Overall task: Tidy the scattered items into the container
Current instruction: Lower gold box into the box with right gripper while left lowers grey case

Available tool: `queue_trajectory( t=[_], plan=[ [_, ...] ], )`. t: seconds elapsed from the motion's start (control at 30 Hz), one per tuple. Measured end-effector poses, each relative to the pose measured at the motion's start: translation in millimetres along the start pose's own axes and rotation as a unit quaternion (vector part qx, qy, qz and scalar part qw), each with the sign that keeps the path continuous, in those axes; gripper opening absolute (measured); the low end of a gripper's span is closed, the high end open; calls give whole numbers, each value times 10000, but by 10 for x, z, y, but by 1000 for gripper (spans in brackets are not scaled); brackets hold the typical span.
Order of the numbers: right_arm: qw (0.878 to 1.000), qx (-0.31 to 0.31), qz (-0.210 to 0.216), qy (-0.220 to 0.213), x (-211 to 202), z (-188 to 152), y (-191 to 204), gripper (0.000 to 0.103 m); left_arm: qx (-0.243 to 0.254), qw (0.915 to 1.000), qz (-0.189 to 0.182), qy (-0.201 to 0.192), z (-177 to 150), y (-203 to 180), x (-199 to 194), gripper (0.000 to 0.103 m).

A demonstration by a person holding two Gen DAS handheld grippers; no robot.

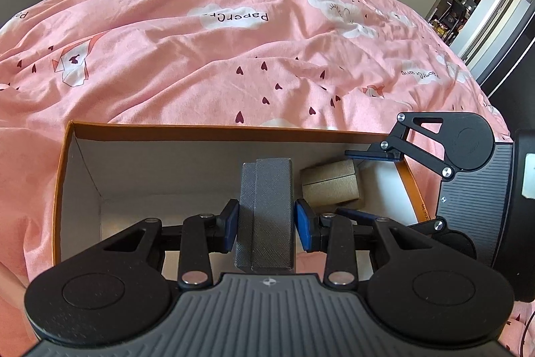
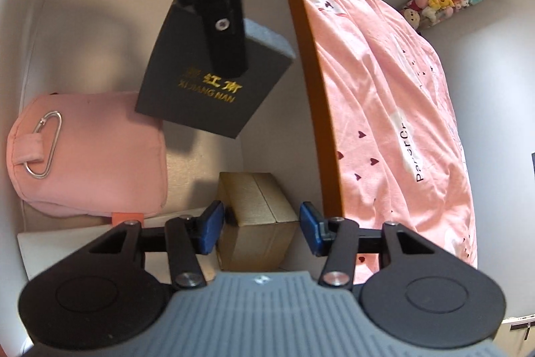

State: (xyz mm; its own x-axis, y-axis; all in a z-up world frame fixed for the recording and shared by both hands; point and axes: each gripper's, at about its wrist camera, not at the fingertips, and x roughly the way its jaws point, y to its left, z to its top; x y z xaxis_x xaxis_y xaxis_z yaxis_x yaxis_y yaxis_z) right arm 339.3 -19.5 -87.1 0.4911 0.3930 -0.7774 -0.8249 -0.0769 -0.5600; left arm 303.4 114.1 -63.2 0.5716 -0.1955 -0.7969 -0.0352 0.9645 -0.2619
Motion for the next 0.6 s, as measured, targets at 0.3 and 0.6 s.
queue_trajectory(
  t=[0.3, 0.6],
  plan=[
    [9997, 229, 23, 104, 0, -84, 13, 37, -67, 9999, -110, -61, 67, -34, 93, 41],
    [9960, 753, 273, 404, 69, -213, -19, 24, -180, 9998, -72, -51, 92, -6, 161, 41]
  ],
)
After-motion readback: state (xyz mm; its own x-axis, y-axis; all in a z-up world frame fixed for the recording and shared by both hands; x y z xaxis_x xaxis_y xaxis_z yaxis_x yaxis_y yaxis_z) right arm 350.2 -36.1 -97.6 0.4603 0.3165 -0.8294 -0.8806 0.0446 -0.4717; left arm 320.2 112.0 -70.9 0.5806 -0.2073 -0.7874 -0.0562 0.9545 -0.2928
